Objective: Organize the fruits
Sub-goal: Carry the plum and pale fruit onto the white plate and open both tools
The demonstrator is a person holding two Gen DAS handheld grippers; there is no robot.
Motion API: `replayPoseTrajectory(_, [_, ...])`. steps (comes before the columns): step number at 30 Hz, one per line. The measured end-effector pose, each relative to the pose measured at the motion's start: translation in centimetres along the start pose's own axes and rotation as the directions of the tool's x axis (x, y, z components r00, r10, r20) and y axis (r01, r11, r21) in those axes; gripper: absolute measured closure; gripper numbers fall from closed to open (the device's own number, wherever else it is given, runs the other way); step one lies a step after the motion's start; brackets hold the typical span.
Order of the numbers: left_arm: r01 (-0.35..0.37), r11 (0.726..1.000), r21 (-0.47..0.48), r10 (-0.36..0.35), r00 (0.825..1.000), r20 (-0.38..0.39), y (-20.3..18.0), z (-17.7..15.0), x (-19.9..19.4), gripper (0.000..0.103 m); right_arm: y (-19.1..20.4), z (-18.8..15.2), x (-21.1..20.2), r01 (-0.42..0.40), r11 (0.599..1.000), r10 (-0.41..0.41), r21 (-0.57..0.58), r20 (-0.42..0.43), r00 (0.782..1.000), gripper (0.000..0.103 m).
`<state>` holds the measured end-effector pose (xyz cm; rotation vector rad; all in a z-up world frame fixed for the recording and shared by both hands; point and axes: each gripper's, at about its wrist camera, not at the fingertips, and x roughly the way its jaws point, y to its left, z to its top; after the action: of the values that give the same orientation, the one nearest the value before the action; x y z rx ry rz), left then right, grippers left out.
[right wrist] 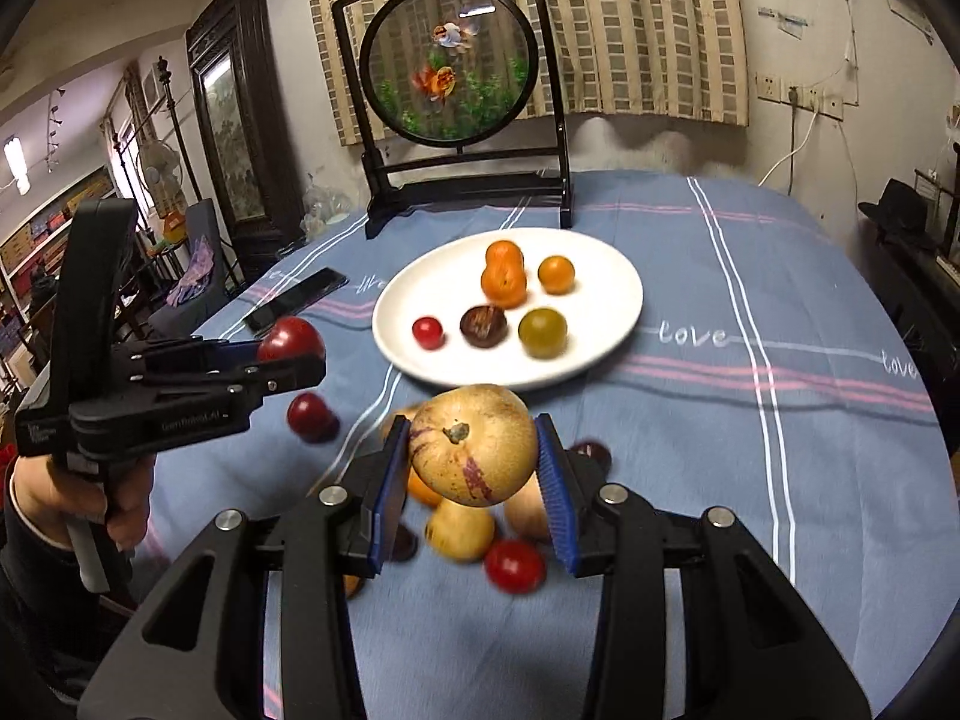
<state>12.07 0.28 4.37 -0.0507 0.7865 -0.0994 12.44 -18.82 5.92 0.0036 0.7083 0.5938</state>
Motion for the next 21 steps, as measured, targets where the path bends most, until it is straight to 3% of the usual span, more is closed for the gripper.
replayPoseTrajectory(8, [0.02, 0.998, -0.056, -0.022, 0.999, -0.037, 0.7, 3.1, 3.6, 0.062, 0.2, 3.9, 4.5, 0.031, 1.0, -0.031, -0.005, -0.035, 0.999, 0.061])
replayPoseTrajectory(12, [-0.026, 0.997, -0.072, 0.023, 0.999, -0.045, 1.3, 4.5, 6.2, 0.062, 0.2, 5.6, 8.2, 0.059, 0.998, -0.059, -0.002, -0.079, 0.995, 0.062])
replayPoseTrajectory(18, [-0.039, 0.989, -0.144, 0.026, 0.995, -0.093, 2.8, 5.2, 9.9, 0.062, -0.7, 5.3, 12.6, 0.038, 0.998, -0.03, 0.043, -0.165, 0.986, 0.061])
replayPoseTrajectory(21, [-0.061, 0.99, -0.129, 0.048, 0.994, -0.099, 2.7, 5.1, 10.9, 0.062, -1.6, 5.0, 13.5, 0.045, 0.997, -0.033, 0.063, -0.179, 0.983, 0.061])
